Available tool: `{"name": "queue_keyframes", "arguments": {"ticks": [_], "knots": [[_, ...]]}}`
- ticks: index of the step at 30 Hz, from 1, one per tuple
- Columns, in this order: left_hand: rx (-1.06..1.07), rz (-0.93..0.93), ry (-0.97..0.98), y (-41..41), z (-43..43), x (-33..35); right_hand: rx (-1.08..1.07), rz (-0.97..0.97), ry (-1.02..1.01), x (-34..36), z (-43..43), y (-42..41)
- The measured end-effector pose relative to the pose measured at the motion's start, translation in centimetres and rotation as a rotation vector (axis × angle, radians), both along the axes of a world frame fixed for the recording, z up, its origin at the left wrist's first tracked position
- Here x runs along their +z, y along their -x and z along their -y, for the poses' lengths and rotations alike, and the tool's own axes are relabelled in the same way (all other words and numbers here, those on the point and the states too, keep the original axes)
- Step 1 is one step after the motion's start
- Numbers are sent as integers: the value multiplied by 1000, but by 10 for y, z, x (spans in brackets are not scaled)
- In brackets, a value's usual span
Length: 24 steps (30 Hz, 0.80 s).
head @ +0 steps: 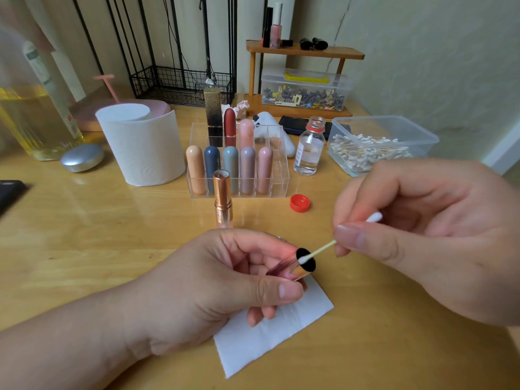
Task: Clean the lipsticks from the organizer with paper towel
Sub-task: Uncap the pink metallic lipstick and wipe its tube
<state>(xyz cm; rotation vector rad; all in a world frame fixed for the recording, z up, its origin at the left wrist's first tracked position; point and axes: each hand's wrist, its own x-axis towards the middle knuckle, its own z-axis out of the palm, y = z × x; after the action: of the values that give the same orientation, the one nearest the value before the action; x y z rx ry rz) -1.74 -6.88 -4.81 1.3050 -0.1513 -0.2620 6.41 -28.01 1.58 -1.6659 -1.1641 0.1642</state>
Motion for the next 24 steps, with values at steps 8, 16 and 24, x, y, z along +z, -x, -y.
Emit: {"name": "queue_keyframes", "arguments": {"ticks": [8,16,24], "knots": [[4,-5,110,0,-2,-2,-43,-32,293,3,13,-16],[-36,16,178,2,-6,-4,-113,-51,513,-2,12,-34],[36,-74,185,1,-3,-5,-558,-105,556,-49,-12,-67]]}}
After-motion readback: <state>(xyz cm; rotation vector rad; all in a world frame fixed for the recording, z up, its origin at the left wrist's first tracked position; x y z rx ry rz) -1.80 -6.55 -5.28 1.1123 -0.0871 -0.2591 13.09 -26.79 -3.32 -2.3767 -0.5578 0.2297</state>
